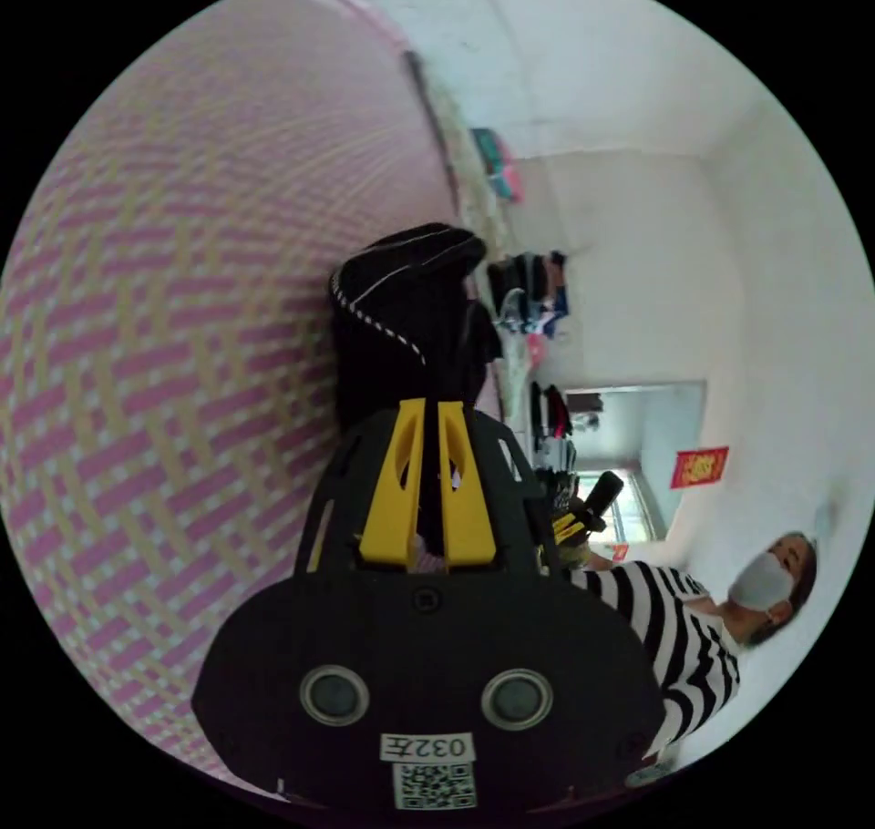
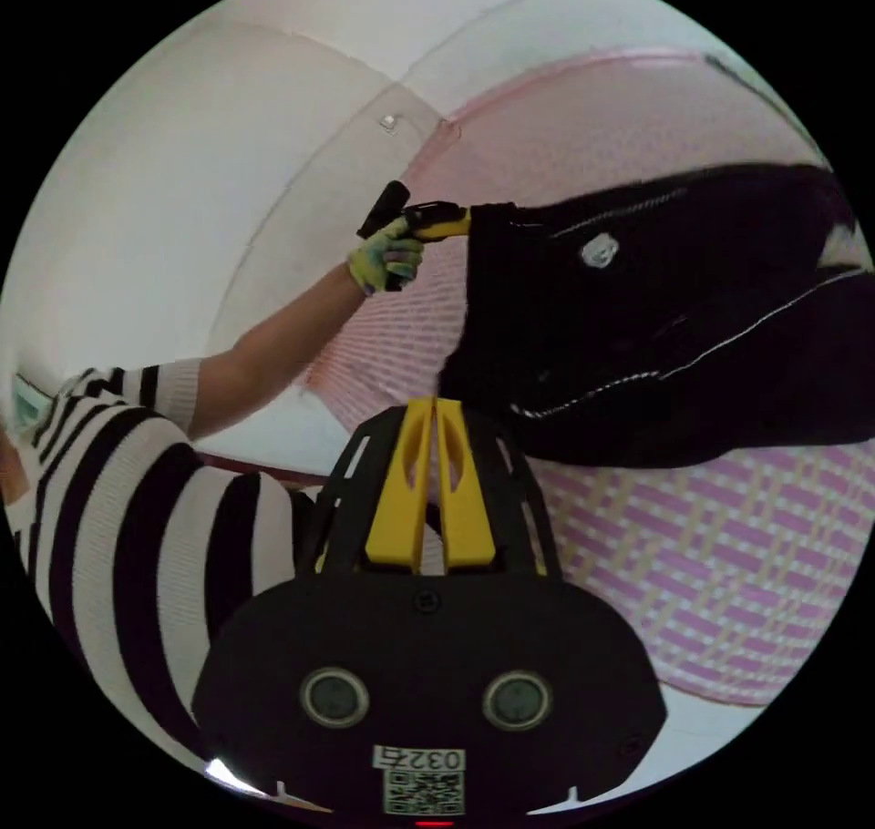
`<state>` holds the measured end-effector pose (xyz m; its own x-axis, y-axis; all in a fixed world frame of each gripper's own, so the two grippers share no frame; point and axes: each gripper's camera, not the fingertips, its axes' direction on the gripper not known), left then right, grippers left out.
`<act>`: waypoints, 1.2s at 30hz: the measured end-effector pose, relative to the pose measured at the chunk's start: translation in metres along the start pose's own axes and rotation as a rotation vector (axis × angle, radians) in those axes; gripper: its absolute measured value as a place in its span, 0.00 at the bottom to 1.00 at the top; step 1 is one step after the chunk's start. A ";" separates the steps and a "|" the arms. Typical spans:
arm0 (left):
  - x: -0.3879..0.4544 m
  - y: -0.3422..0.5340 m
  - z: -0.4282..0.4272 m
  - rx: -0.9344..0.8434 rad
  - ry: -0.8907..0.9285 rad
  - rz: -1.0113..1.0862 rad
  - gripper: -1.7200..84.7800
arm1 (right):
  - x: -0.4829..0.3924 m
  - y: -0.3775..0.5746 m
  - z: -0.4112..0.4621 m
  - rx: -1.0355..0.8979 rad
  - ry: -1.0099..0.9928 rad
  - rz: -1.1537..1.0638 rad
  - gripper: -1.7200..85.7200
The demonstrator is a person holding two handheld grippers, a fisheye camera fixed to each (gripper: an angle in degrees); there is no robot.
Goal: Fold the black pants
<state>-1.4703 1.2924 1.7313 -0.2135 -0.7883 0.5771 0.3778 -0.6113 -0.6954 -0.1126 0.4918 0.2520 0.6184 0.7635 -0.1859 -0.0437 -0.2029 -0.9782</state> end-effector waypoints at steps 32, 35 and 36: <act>-0.030 0.156 -0.024 0.353 -0.025 -0.234 0.10 | 0.004 -0.040 -0.075 0.076 0.000 0.192 0.01; -0.014 0.141 -0.023 0.416 -0.068 -0.155 0.03 | 0.001 -0.043 -0.084 0.078 -0.013 0.156 0.01; -0.009 0.133 -0.021 0.399 -0.084 -0.141 0.01 | -0.001 -0.043 -0.088 0.082 -0.013 0.140 0.01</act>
<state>-1.4371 1.2170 1.6243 -0.2205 -0.6805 0.6988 0.6722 -0.6251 -0.3967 -0.0424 0.4458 0.3022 0.5912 0.7394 -0.3221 -0.1932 -0.2579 -0.9467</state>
